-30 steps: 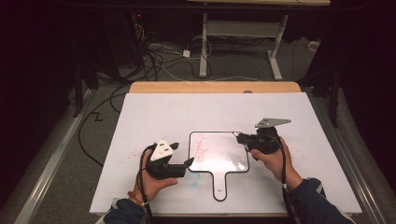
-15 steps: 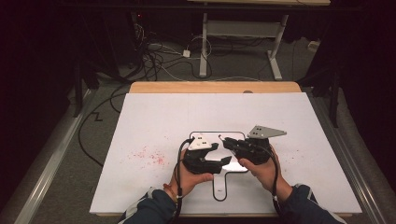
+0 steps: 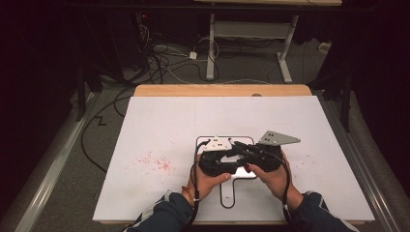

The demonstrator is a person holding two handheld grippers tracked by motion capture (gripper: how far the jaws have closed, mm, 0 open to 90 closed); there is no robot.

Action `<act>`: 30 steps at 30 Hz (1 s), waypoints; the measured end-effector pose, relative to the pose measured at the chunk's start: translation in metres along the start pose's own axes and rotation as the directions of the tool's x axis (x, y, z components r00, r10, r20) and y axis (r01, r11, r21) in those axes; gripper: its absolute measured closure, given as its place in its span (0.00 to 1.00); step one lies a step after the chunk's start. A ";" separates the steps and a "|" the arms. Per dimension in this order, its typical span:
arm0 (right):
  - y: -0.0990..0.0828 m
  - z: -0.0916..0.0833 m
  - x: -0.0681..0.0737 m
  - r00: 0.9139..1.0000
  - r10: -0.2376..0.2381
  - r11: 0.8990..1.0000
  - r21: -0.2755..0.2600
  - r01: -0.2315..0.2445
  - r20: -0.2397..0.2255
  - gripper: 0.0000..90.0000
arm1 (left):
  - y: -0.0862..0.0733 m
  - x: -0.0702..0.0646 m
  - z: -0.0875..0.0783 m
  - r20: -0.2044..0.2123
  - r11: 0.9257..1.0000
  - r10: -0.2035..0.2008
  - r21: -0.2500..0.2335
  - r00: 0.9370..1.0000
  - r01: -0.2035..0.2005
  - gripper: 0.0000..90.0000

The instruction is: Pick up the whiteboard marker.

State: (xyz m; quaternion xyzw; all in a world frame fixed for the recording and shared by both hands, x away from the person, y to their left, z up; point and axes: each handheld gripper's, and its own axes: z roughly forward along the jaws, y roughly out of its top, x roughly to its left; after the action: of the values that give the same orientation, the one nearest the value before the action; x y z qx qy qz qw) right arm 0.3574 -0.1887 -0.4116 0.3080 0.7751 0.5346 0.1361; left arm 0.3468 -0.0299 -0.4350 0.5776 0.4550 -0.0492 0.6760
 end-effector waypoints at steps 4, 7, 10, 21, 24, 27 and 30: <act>0.000 -0.001 0.002 1.000 -0.018 1.000 -0.005 0.018 0.009 0.91 | 0.001 0.001 0.000 -0.005 0.999 0.032 -0.003 0.999 -0.032 0.69; 0.001 -0.002 0.001 1.000 -0.023 1.000 -0.010 0.024 0.016 0.91 | 0.001 0.001 0.000 -0.014 0.997 0.077 0.000 0.997 -0.077 0.77; 0.001 -0.004 0.001 0.999 -0.031 0.999 -0.011 0.031 0.021 0.91 | 0.002 0.002 0.001 -0.034 0.994 0.109 0.010 0.993 -0.109 0.81; 0.003 -0.010 0.000 0.997 -0.034 0.999 -0.023 0.036 0.069 0.64 | 0.008 0.020 0.004 -0.041 0.970 0.241 0.018 0.970 -0.240 0.88; 0.003 -0.022 -0.006 0.995 -0.059 0.998 -0.020 0.061 0.085 0.55 | 0.015 0.031 0.002 -0.047 0.968 0.250 0.012 0.967 -0.250 0.87; -0.002 -0.035 -0.011 0.985 -0.122 0.993 0.010 0.121 0.125 0.49 | 0.023 0.048 -0.002 -0.067 0.964 0.266 -0.002 0.962 -0.267 0.88; -0.011 -0.049 -0.017 0.975 -0.160 0.987 0.047 0.154 0.157 0.46 | 0.035 0.060 -0.007 -0.079 0.962 0.269 -0.025 0.960 -0.272 0.88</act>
State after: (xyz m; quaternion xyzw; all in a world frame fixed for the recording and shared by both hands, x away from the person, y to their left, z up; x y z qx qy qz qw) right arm 0.3403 -0.2383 -0.4047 0.2900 0.7927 0.4822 0.2345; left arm 0.3990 0.0148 -0.4493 0.6237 0.3978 0.0734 0.6689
